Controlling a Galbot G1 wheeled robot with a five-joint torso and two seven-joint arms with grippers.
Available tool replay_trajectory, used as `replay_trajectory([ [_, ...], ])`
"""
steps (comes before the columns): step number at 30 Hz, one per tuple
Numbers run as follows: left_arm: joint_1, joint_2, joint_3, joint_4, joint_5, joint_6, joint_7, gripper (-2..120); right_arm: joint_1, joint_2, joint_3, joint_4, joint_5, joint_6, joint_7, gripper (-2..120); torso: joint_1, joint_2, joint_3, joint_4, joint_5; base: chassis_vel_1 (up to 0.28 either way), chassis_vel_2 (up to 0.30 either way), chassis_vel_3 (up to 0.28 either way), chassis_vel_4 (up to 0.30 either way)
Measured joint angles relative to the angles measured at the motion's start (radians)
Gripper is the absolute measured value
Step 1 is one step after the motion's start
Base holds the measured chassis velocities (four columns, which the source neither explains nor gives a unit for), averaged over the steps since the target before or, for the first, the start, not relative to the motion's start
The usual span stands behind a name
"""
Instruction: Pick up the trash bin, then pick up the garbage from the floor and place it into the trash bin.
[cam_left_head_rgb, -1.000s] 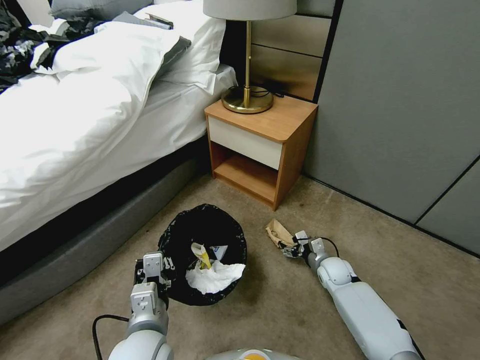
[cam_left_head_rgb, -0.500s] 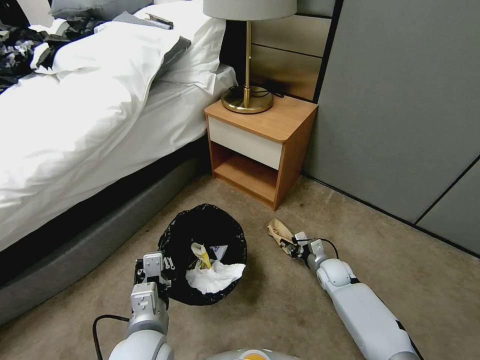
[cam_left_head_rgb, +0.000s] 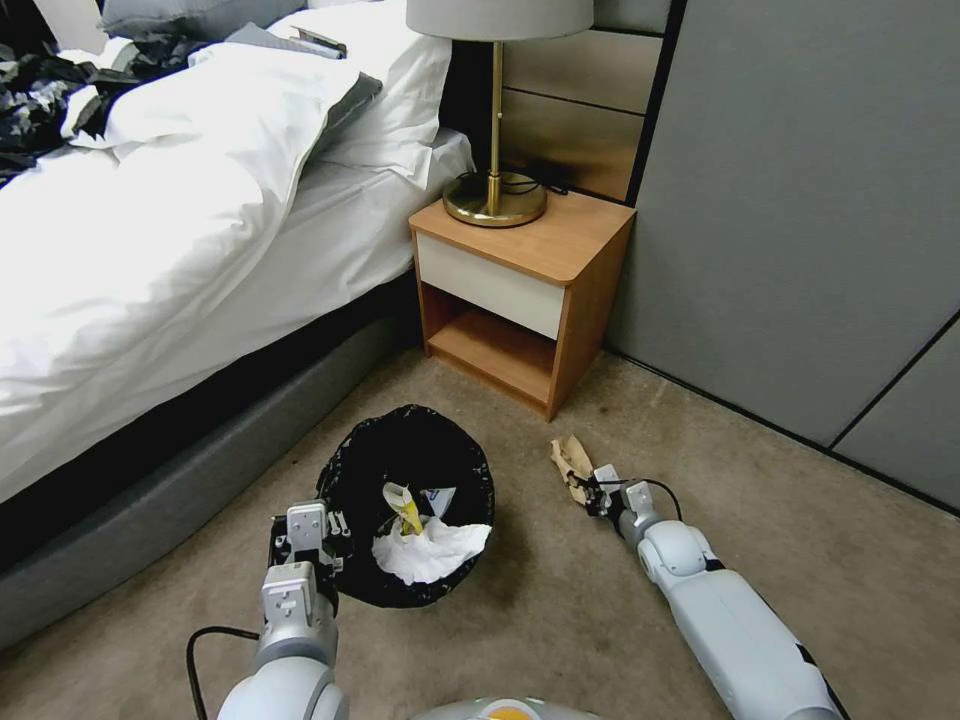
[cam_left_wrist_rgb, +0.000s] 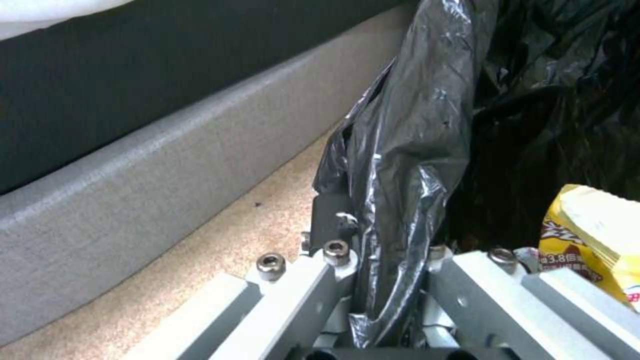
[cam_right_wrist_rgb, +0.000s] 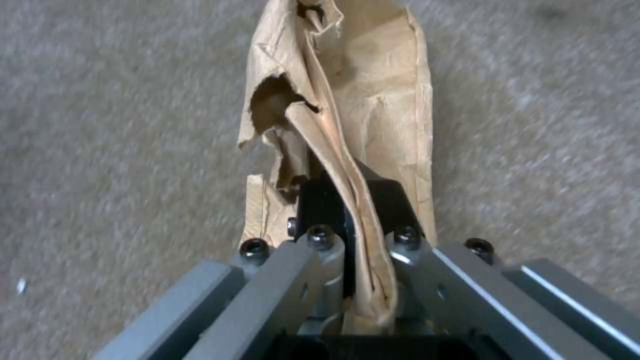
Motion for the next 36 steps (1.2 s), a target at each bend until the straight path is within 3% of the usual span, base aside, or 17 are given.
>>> replay_trajectory([
  [8, -0.001, 0.003, 0.000, -0.002, -0.001, 0.000, 0.000, 1, -0.033, -0.012, 0.014, 0.136, 0.044, 0.039, 0.040, 0, 0.000, 0.000, 0.000, 0.0000, -0.0001, 0.000, 0.000, 0.000, 0.000],
  [10, -0.002, 0.005, 0.000, -0.002, -0.003, 0.000, 0.000, 1, -0.075, -0.030, 0.022, 0.280, 0.078, 0.046, 0.047, 0, 0.000, 0.000, 0.000, -0.0001, -0.0001, 0.000, 0.000, 0.000, 0.000],
  [11, -0.002, 0.005, 0.000, -0.002, -0.003, 0.000, 0.000, 1, -0.075, -0.030, 0.022, 0.280, 0.078, 0.046, 0.047, 0, 0.000, 0.000, 0.000, -0.0001, -0.0001, 0.000, 0.000, 0.000, 0.000],
  [14, -0.004, 0.008, 0.000, 0.001, -0.004, 0.001, 0.000, 1, -0.152, -0.056, 0.031, 0.516, 0.137, 0.093, 0.033, 0, 0.000, 0.000, 0.000, -0.0002, 0.0000, 0.000, 0.000, 0.000, 0.000],
  [15, -0.004, 0.008, 0.000, 0.001, -0.004, 0.001, 0.000, 1, -0.152, -0.056, 0.031, 0.516, 0.137, 0.093, 0.033, 0, 0.000, 0.000, 0.000, -0.0002, 0.0000, 0.000, 0.000, 0.000, 0.000],
  [18, -0.005, 0.009, 0.004, 0.002, -0.004, 0.001, 0.000, 1, -0.214, -0.081, 0.033, 0.726, 0.200, 0.161, -0.027, 0, 0.000, 0.000, 0.000, 0.0001, -0.0002, 0.000, 0.000, 0.000, 0.000],
  [19, -0.005, 0.009, 0.004, 0.002, -0.004, 0.001, 0.000, 1, -0.214, -0.081, 0.033, 0.726, 0.200, 0.161, -0.027, 0, 0.000, 0.000, 0.000, 0.0001, -0.0002, 0.000, 0.000, 0.000, 0.000],
  [22, -0.004, 0.011, 0.005, 0.002, -0.004, 0.001, 0.001, 1, -0.279, -0.117, 0.019, 0.913, 0.239, 0.220, -0.107, 0, 0.000, 0.000, 0.000, 0.0001, 0.0000, 0.000, 0.000, 0.000, 0.000],
  [29, -0.004, 0.010, 0.005, 0.003, -0.004, 0.001, 0.001, 1, -0.369, -0.191, -0.061, 1.085, 0.225, 0.244, -0.137, 0, 0.000, 0.000, 0.000, 0.0000, -0.0002, 0.000, 0.000, 0.000, 0.000],
  [36, -0.009, 0.006, 0.006, 0.001, -0.003, 0.002, 0.001, 1, -0.408, -0.225, -0.150, 1.081, 0.164, 0.260, -0.142, 0, 0.000, 0.000, 0.000, 0.0000, -0.0001, 0.000, 0.000, 0.000, 0.000],
])
